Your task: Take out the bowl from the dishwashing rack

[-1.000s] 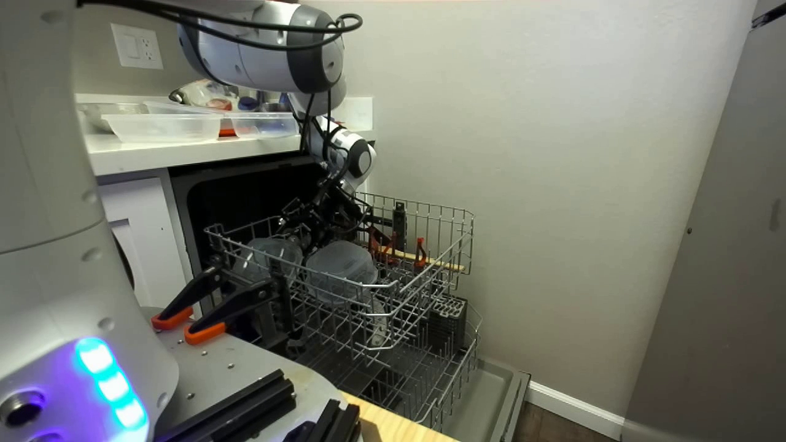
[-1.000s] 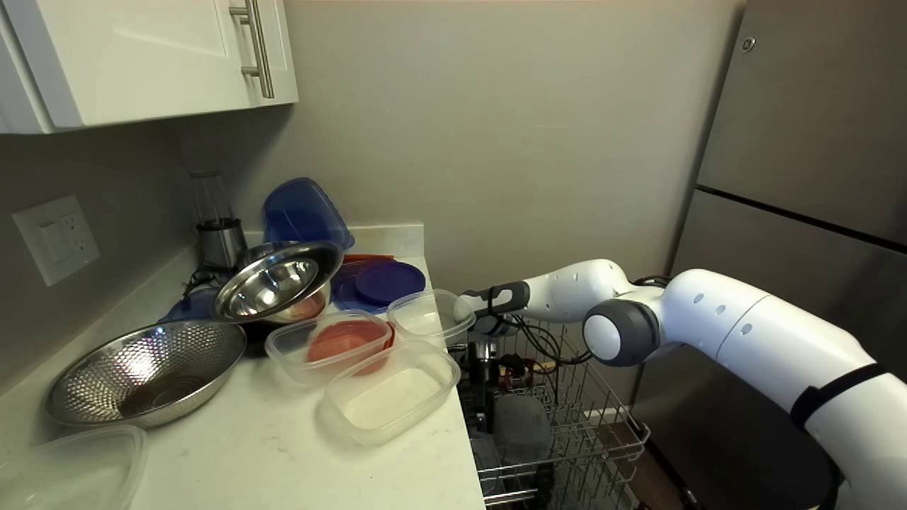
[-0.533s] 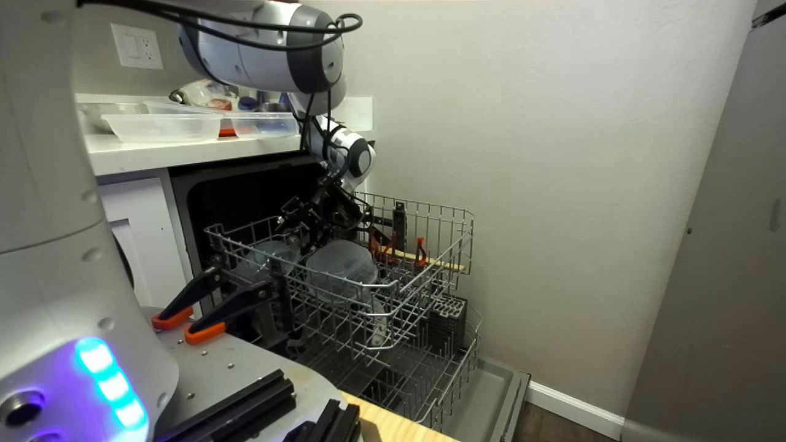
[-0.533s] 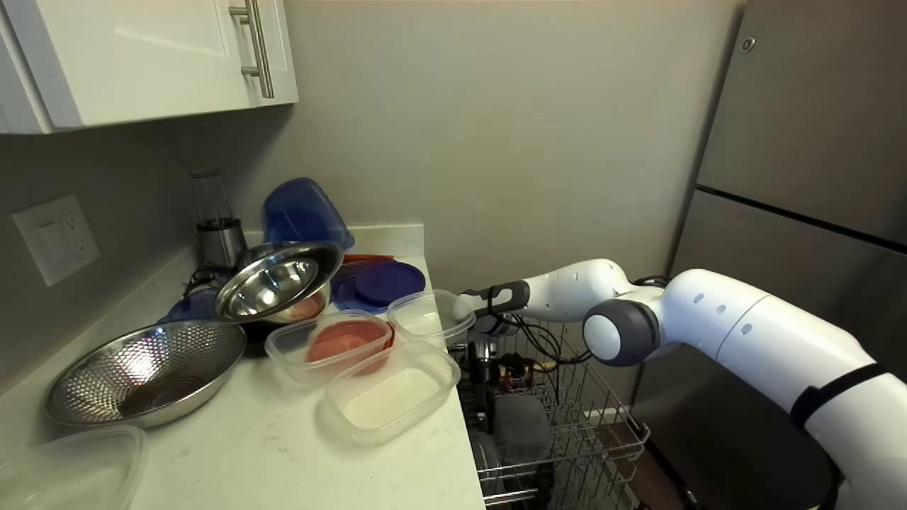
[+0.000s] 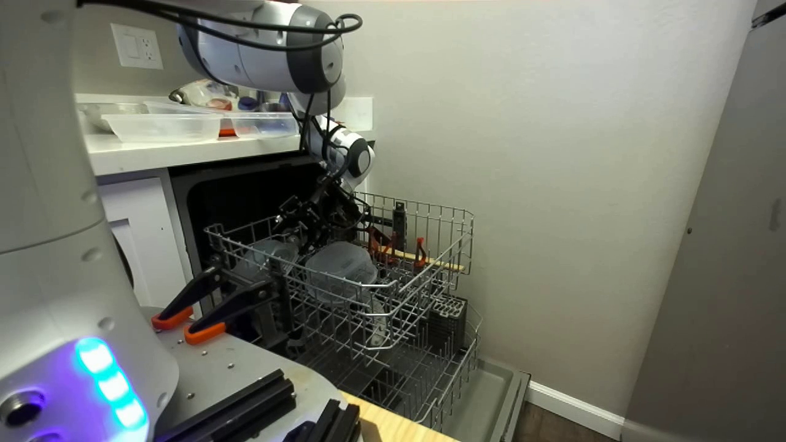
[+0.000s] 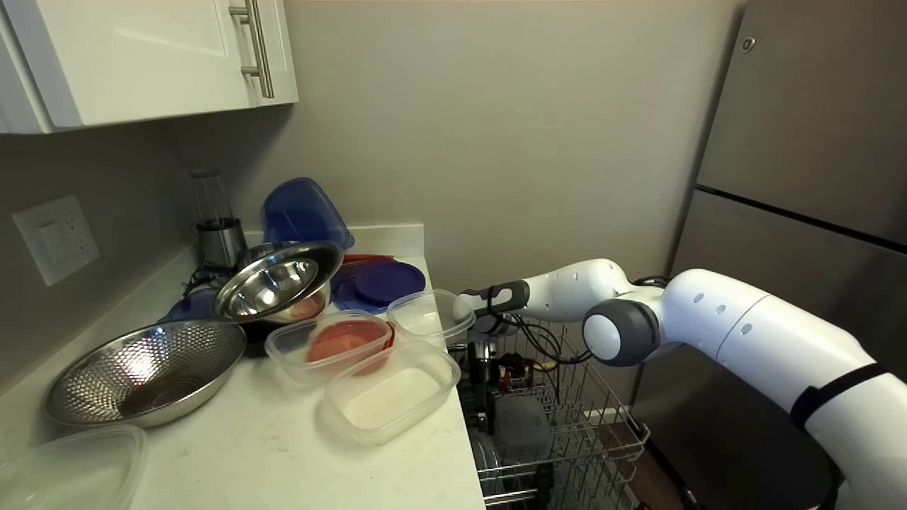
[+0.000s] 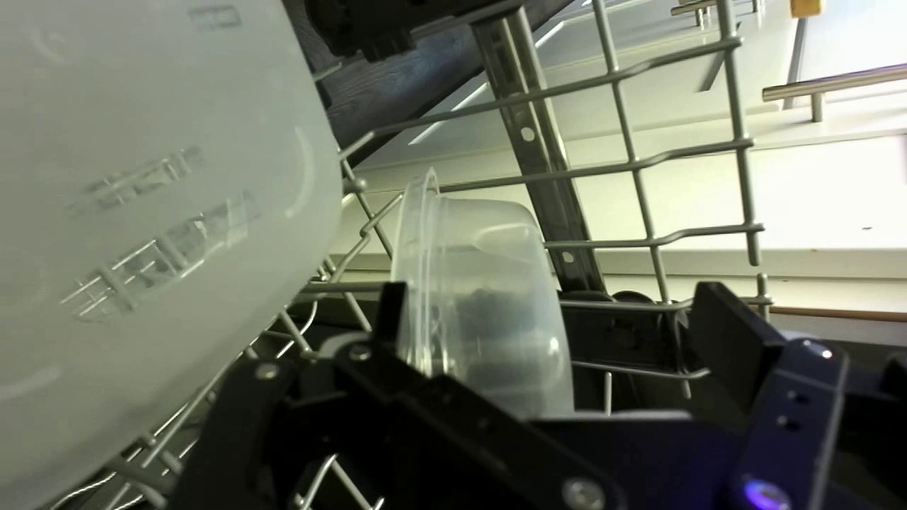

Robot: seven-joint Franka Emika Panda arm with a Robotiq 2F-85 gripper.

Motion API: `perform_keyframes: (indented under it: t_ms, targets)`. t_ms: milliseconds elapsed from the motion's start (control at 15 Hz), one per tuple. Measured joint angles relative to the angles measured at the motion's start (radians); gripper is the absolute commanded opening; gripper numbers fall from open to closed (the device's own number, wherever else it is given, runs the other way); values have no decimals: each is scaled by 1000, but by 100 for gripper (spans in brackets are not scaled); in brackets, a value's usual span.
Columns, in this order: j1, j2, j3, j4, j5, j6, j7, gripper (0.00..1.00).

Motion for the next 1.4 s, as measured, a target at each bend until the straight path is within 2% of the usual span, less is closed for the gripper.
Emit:
perform_keyframes:
  t_ms: [933,1400]
  targets:
    - [2,0,4,5,0,0,-3,100]
    - [3,1,17,18,0,0,-51,100]
